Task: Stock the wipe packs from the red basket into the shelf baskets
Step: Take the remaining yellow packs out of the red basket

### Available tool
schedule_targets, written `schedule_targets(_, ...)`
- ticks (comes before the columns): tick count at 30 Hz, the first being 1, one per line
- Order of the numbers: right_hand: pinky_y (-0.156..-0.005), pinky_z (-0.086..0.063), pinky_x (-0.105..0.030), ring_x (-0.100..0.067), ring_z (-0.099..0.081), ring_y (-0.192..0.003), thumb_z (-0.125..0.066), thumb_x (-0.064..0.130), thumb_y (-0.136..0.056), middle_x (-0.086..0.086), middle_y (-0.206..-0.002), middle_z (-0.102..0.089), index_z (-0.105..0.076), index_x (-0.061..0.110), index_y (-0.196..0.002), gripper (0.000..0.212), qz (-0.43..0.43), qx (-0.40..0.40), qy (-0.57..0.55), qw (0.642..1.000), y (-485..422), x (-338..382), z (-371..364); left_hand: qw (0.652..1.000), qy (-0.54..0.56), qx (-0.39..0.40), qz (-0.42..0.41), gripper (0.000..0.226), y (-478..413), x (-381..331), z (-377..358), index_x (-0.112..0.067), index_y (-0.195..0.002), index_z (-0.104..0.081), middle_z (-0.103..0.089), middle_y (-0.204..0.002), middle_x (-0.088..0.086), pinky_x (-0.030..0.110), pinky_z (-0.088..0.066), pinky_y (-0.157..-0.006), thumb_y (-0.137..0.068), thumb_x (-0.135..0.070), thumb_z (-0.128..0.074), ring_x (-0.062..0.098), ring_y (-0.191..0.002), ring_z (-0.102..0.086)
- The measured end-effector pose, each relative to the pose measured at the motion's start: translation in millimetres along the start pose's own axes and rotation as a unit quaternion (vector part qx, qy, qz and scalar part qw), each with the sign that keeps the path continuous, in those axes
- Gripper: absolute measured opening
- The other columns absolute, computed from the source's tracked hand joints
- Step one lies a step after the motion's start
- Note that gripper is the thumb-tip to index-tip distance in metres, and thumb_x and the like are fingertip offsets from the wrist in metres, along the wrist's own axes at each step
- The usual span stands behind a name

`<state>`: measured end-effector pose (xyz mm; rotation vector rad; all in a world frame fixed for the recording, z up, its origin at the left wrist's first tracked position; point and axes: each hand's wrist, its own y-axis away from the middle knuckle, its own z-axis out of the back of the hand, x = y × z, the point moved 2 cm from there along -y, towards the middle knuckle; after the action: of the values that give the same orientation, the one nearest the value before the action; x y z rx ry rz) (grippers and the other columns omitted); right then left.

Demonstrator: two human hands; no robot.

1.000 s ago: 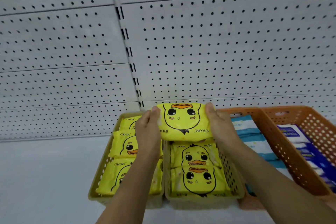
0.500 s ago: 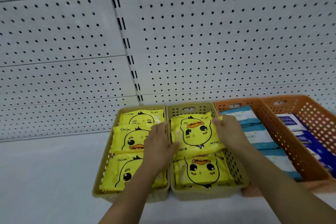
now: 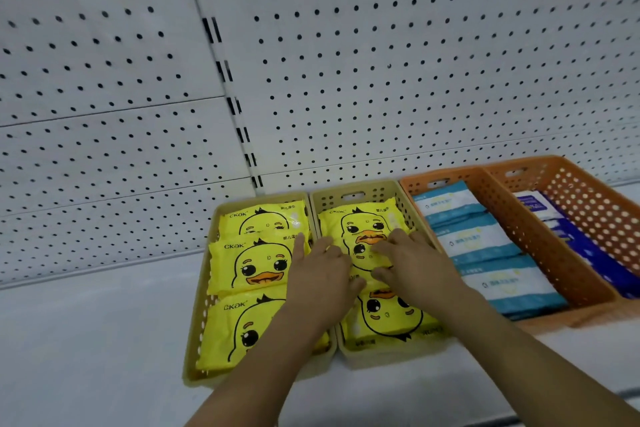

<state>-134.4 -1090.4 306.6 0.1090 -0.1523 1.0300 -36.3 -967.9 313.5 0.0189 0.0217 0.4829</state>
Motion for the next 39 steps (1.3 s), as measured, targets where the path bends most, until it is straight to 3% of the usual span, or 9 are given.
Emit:
schedule_targets(2, -0.097, -0.04, -0.038, -0.027, -0.038, -0.121, -0.051, 0.04, -0.093, -0.004, -0.133, -0.043, -0.045, 0.032, -0.137, 0.045, -0.028, 0.055, -0.031, 0.998, -3.3, 1.7, -0.9, 1.0, 0.012, -0.003, -0.004, 0.048, 1.5, 1.0, 0.7, -0.023, -0.133, -0.053, -0.05, -0.142, -0.004, 0.053, 0.002, -0.118, -0.097, -0.052, -0.039, 0.016, -0.145, -0.02)
schedule_targets(9, -0.105, -0.037, -0.044, -0.031, -0.032, -0.132, -0.052, 0.041, -0.094, -0.009, -0.146, -0.034, -0.035, 0.028, -0.145, 0.056, -0.035, 0.099, -0.049, 0.993, 10.1, 8.6, 2.0, 0.998, 0.061, -0.009, -0.015, 0.046, 11.1, 3.6, 2.7, -0.027, -0.135, -0.051, -0.045, -0.147, -0.008, 0.05, 0.004, -0.119, -0.097, -0.052, -0.04, 0.011, -0.148, -0.013)
schedule_targets(12, -0.105, -0.038, -0.041, -0.026, -0.036, -0.132, -0.049, 0.045, -0.094, -0.002, -0.146, -0.037, -0.038, 0.027, -0.143, 0.054, -0.025, 0.033, -0.075, 0.996, 40.2, 20.5, 2.2, 0.995, 0.09, -0.036, -0.031, 0.047, 32.6, 2.7, 5.6, -0.031, -0.137, -0.047, -0.043, -0.147, -0.012, 0.046, 0.005, -0.12, -0.097, -0.053, -0.039, 0.009, -0.148, -0.011)
schedule_targets(17, -0.099, -0.045, -0.04, -0.024, -0.05, -0.12, -0.042, 0.044, -0.092, -0.001, -0.133, -0.054, -0.06, 0.022, -0.124, 0.043, 0.035, -0.153, -0.142, 0.977, 106.9, 42.0, -11.6, 0.982, 0.153, -0.099, -0.038, 0.049, 94.3, -2.5, -4.3, -0.033, -0.141, -0.041, -0.04, -0.146, -0.017, 0.038, 0.0, -0.121, -0.098, -0.055, -0.035, 0.007, -0.144, -0.022)
schedule_targets(20, -0.096, -0.046, -0.035, -0.021, -0.051, -0.12, -0.042, 0.036, -0.093, 0.0, -0.133, -0.053, -0.059, 0.021, -0.123, 0.037, 0.069, -0.207, -0.187, 0.958, 158.2, 53.9, -26.4, 0.957, 0.209, -0.189, -0.063, 0.042, 144.3, -8.1, -13.2, -0.027, -0.126, -0.058, -0.057, -0.129, -0.012, 0.034, -0.021, -0.117, -0.097, -0.049, -0.038, 0.01, -0.126, -0.046)
schedule_targets(23, -0.087, -0.048, -0.023, -0.007, -0.045, -0.123, -0.04, 0.037, -0.096, 0.01, -0.135, -0.049, -0.054, 0.028, -0.128, 0.036, 0.058, -0.221, -0.227, 0.947, 210.9, 65.6, -43.4, 0.941, 0.219, -0.251, -0.059, 0.032, 200.2, -15.8, -25.1, -0.024, -0.117, -0.062, -0.064, -0.113, -0.009, 0.024, -0.039, -0.092, -0.095, -0.042, -0.047, 0.009, -0.106, -0.052)
schedule_targets(30, -0.077, -0.048, -0.02, 0.007, -0.052, -0.1, -0.043, 0.039, -0.096, 0.027, -0.12, -0.048, -0.049, 0.04, -0.125, 0.03, 0.039, -0.161, -0.289, 0.943, 326.4, 101.4, -105.6, 0.95, 0.262, -0.163, 0.056, 0.042, 341.2, -25.3, -69.9, -0.032, -0.128, -0.058, -0.062, -0.116, -0.016, 0.019, -0.042, -0.08, -0.094, -0.055, -0.045, 0.004, -0.105, -0.058)
schedule_targets(35, -0.087, -0.048, -0.033, -0.002, -0.058, -0.099, -0.049, 0.034, -0.096, 0.019, -0.122, -0.052, -0.049, 0.035, -0.129, 0.033, 0.025, -0.071, -0.293, 0.953, 387.4, 139.1, -150.2, 0.942, 0.3, -0.064, 0.137, 0.039, 436.1, -12.1, -117.4, -0.032, -0.13, -0.054, -0.063, -0.117, -0.015, 0.024, -0.046, -0.077, -0.095, -0.049, -0.05, 0.005, -0.102, -0.06)
schedule_targets(39, -0.08, -0.051, -0.036, -0.005, -0.06, -0.094, -0.052, 0.029, -0.094, 0.011, -0.119, -0.056, -0.053, 0.031, -0.122, 0.028, 0.038, 0.012, -0.288, 0.957, 414.0, 180.5, -167.5, 0.92, 0.339, -0.024, 0.195, 0.035, 498.9, 7.2, -140.4, -0.033, -0.125, -0.056, -0.067, -0.107, -0.013, 0.031, -0.052, -0.078, -0.094, -0.05, -0.051, 0.008, -0.095, -0.064)
